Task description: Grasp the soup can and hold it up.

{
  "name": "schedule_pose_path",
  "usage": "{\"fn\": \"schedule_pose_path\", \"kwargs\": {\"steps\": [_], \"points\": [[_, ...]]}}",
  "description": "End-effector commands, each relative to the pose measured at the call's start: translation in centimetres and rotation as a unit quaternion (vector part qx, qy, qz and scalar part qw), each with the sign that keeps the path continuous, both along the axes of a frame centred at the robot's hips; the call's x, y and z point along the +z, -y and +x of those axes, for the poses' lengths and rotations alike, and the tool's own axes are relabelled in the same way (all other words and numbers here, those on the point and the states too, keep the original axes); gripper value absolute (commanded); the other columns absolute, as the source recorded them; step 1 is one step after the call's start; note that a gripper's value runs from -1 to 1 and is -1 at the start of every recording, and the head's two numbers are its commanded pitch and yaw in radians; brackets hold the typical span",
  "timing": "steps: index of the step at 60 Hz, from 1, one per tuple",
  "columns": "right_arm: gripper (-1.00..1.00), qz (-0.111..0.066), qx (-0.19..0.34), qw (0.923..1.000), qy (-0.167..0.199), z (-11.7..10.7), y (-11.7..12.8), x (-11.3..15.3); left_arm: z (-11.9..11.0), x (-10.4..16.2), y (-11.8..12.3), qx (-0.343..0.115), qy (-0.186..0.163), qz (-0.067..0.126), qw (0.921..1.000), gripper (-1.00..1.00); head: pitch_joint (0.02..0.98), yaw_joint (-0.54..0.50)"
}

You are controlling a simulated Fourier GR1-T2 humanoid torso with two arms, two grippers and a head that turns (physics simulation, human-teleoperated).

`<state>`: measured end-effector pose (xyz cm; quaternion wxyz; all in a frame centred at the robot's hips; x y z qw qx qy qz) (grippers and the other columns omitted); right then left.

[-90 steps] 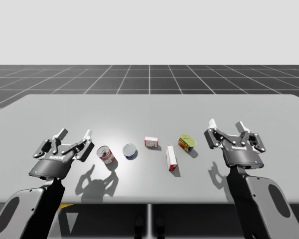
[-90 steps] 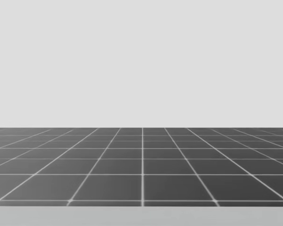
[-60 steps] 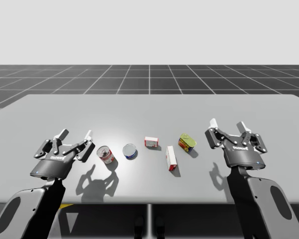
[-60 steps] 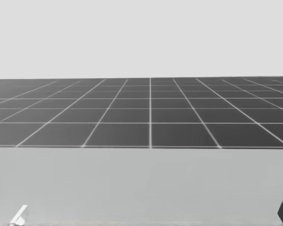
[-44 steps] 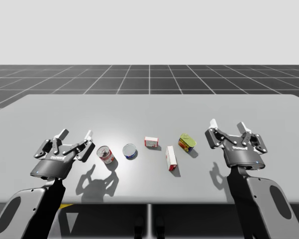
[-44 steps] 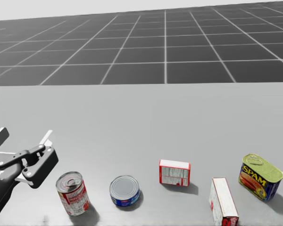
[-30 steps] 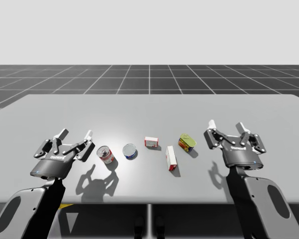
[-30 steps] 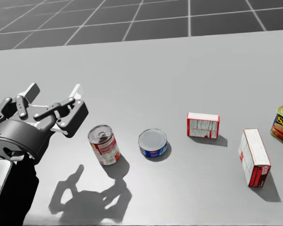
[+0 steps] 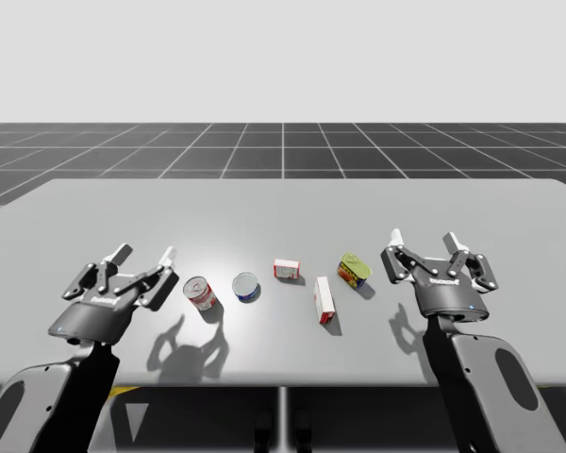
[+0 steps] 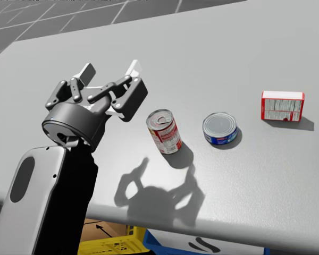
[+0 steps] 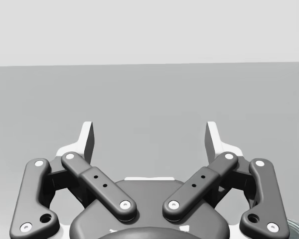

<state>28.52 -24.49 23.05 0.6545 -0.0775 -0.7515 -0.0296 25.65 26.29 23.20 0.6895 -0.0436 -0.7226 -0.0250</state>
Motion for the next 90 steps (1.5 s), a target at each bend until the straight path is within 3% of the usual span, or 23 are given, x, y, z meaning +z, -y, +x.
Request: {"fn": "schedule_pose_path", "kwargs": {"steps": [1,12,25,35,52,72,90], "points": [[-1.0,-0.003,-0.004,1.0,0.001,0.0,0.0,-0.1,-1.2,1.3,0.5,-0.028,-0.003,-0.015,0.9995,-1.0,0.852,0.37],[-1.0,-0.004,-0.005,1.0,0.0,0.1,0.2,-0.1,-3.5,2.4,0.2,-0.077,-0.034,-0.012,0.9964,-1.0,0.853,0.37],[-1.0,-0.002,-0.009,1.0,-0.001,0.0,0.3,-0.1,-6.4,2.1,-0.5,-0.111,-0.084,0.042,0.9893,-1.0,0.854,0.37],[-1.0,-0.003,-0.012,0.9999,0.001,0.0,0.6,-0.1,-7.2,0.1,-0.9,-0.104,-0.101,0.054,0.988,-1.0,0.851,0.37],[-1.0,-0.002,-0.014,0.9999,0.002,0.1,1.0,0.0,-5.7,-4.8,-0.4,-0.115,-0.142,0.043,0.9823,-1.0,0.847,0.37],[-1.0,-0.004,-0.015,0.9999,0.003,0.2,1.1,0.0,-2.8,-6.9,0.9,-0.119,-0.161,0.037,0.979,-1.0,0.846,0.37],[-1.0,-0.003,-0.015,0.9999,0.005,0.3,1.2,0.1,-0.6,-7.1,2.6,-0.127,-0.168,0.032,0.9772,-1.0,0.843,0.36]]}}
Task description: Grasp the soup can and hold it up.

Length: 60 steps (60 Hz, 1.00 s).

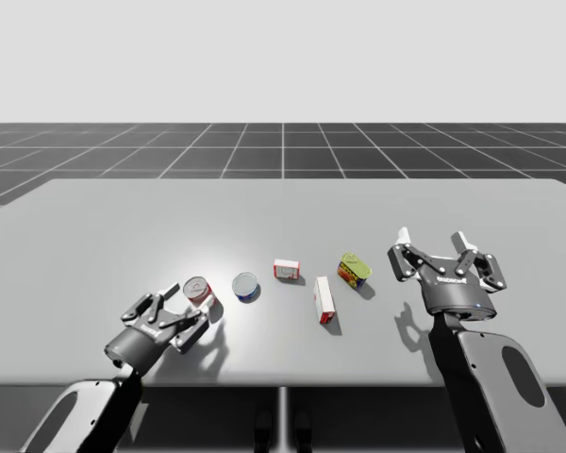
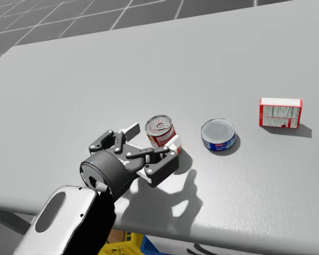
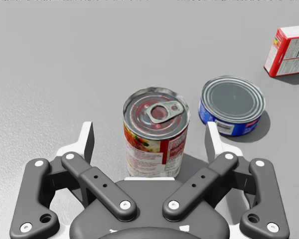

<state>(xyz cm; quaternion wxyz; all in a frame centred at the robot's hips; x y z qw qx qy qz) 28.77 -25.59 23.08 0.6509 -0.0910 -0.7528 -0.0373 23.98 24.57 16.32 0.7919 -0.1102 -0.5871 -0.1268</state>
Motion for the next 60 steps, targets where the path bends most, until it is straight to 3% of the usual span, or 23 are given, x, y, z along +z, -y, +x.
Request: {"fn": "schedule_pose_path", "kwargs": {"steps": [1,19,22,23,24,25,35,47,60], "points": [[-1.0,0.001,0.0,1.0,0.001,0.0,0.1,0.0,1.2,-0.3,1.0,-0.005,-0.004,-0.004,1.0,-1.0,0.842,0.36],[-1.0,0.002,0.0,1.0,0.004,0.1,0.1,0.1,2.7,-1.4,1.3,-0.001,-0.017,-0.008,0.9998,-1.0,0.828,0.35],[-1.0,0.002,0.0,1.0,0.004,0.1,0.2,0.1,2.6,-1.6,1.3,0.0,-0.016,-0.004,0.9999,-0.09,0.821,0.35],[-1.0,0.002,0.0,1.0,0.004,0.1,0.2,0.1,2.6,-1.6,1.3,-0.001,-0.018,-0.006,0.9998,0.61,0.82,0.35],[-1.0,0.002,-0.001,1.0,0.004,0.1,0.2,0.1,2.5,-1.7,1.3,-0.004,-0.019,-0.006,0.9998,0.9,0.816,0.35],[-1.0,0.002,-0.001,1.0,0.004,0.1,0.2,0.1,2.4,-1.8,1.3,-0.006,-0.021,-0.005,0.9997,0.96,0.811,0.35],[-1.0,0.007,0.002,1.0,0.002,0.1,0.2,0.1,1.9,-2.2,1.7,-0.018,-0.022,0.009,0.9996,0.98,0.713,0.36],[-1.0,0.015,0.009,0.9998,-0.001,0.1,0.4,0.0,1.8,-2.5,2.1,-0.023,-0.025,0.014,0.9993,1.0,0.511,0.38],[-1.0,0.015,0.01,0.9998,-0.001,0.0,0.4,0.0,1.8,-2.4,2.3,-0.029,-0.024,0.014,0.9992,1.0,0.441,0.39]]}}
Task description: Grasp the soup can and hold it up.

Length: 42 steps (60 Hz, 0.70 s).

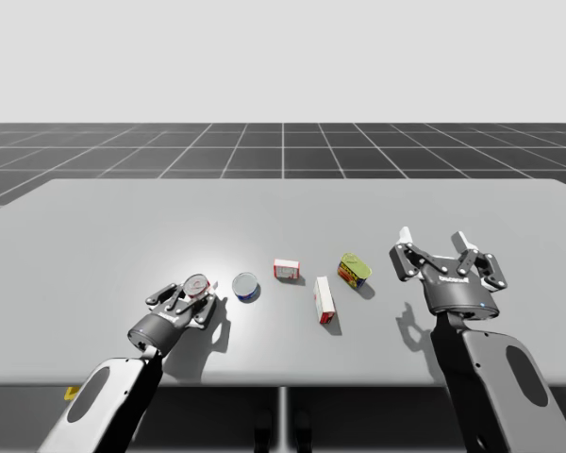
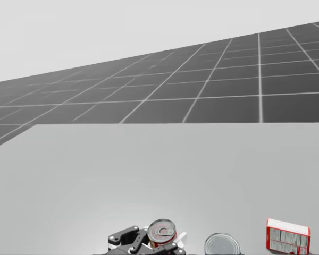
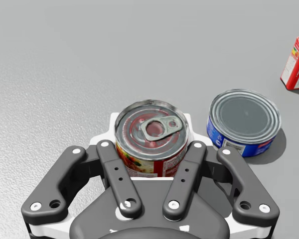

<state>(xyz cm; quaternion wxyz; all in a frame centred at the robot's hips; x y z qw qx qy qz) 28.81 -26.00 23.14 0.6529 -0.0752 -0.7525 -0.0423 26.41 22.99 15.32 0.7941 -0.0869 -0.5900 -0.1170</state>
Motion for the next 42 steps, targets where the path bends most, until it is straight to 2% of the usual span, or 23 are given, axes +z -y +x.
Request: {"fn": "schedule_pose_path", "kwargs": {"steps": [1,21,42], "points": [[-1.0,0.001,0.002,1.0,-0.001,0.0,0.0,-0.1,-0.6,-1.3,0.7,-0.051,-0.026,0.001,0.9984,1.0,0.44,0.39],[-1.0,0.0,0.004,1.0,-0.002,0.1,0.1,-0.1,-0.4,2.2,1.1,-0.058,0.01,0.012,0.9982,1.0,0.442,0.39],[-1.0,0.004,0.008,0.9999,-0.005,0.2,0.1,-0.1,-0.3,8.9,1.3,-0.062,0.079,0.039,0.9942,1.0,0.434,0.39]]}}
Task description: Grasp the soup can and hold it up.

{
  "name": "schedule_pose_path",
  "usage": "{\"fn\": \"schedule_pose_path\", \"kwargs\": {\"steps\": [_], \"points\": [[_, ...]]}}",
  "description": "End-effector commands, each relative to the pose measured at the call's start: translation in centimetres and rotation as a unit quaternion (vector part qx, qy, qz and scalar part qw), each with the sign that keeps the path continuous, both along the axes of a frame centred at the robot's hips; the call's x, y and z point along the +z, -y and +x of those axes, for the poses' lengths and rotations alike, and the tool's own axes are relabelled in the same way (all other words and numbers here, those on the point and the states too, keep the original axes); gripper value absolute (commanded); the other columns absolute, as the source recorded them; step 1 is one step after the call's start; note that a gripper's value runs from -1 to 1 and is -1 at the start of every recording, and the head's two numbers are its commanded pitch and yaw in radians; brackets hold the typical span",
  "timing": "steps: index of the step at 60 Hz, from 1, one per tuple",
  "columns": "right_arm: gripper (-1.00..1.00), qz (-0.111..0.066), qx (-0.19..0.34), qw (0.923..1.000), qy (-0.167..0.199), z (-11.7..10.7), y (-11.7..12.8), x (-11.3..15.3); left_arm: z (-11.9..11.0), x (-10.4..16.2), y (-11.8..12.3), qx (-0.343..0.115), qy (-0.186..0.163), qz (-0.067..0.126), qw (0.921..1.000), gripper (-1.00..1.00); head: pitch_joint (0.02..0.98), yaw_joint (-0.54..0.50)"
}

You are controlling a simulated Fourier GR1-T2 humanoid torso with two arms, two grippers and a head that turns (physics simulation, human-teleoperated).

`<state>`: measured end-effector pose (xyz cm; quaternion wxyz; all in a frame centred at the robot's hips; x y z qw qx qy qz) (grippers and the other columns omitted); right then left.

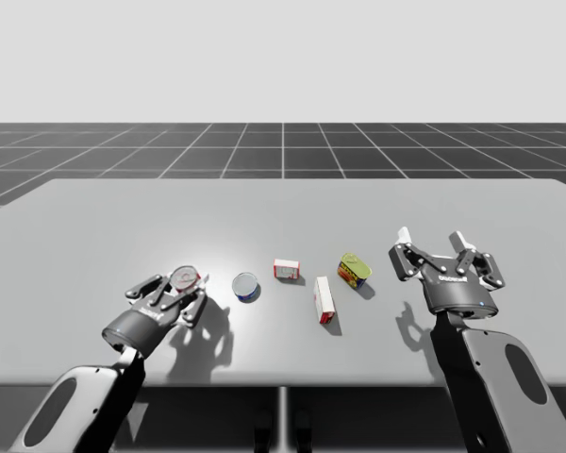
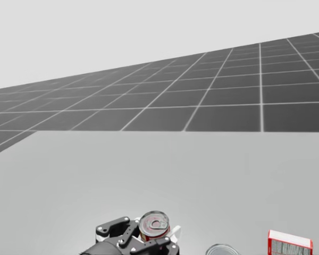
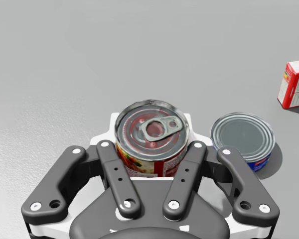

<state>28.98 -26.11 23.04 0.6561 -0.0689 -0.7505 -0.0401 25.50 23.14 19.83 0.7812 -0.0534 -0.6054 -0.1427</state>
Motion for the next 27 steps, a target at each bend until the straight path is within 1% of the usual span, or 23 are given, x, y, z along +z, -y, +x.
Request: {"fn": "schedule_pose_path", "kwargs": {"steps": [1,3,4,10,14,15,19,20,22,26,27], "points": [[-1.0,0.002,0.002,1.0,-0.002,0.1,0.0,0.0,0.7,4.6,1.4,-0.063,0.052,0.002,0.9966,1.0,0.434,0.39],[-1.0,0.002,0.002,1.0,-0.003,0.0,0.0,0.0,0.7,5.1,1.4,-0.064,0.057,0.002,0.9963,1.0,0.435,0.39],[-1.0,0.001,0.003,1.0,-0.003,0.1,0.0,0.0,0.7,5.7,1.4,-0.063,0.064,0.004,0.9959,1.0,0.435,0.39],[-1.0,0.001,0.005,1.0,-0.006,0.0,0.1,0.0,0.6,7.7,1.4,-0.062,0.084,0.0,0.9945,1.0,0.436,0.39],[-1.0,0.0,0.007,1.0,-0.006,0.0,0.1,0.0,0.6,9.0,1.5,-0.063,0.098,0.002,0.9932,1.0,0.437,0.39],[-1.0,0.0,0.008,0.9999,-0.006,0.0,0.0,0.0,0.5,9.8,1.5,-0.063,0.107,0.002,0.9923,1.0,0.436,0.38],[-1.0,0.002,0.013,0.9999,-0.007,0.0,-0.1,0.0,0.5,11.3,1.4,-0.057,0.125,0.011,0.9905,1.0,0.431,0.38],[-1.0,0.002,0.013,0.9999,-0.007,0.0,-0.1,0.0,0.5,11.3,1.4,-0.057,0.125,0.011,0.9905,1.0,0.431,0.38],[-1.0,0.001,0.017,0.9998,-0.007,0.0,-0.2,0.0,0.5,12.6,1.3,-0.055,0.137,0.013,0.989,1.0,0.426,0.38],[-1.0,0.002,0.02,0.9998,-0.008,0.0,-0.3,-0.1,0.5,13.7,1.2,-0.051,0.147,0.016,0.9877,1.0,0.425,0.38],[-1.0,0.003,0.022,0.9997,-0.008,0.0,-0.3,-0.1,0.5,14.5,1.2,-0.05,0.155,0.017,0.9866,1.0,0.424,0.38]]}}
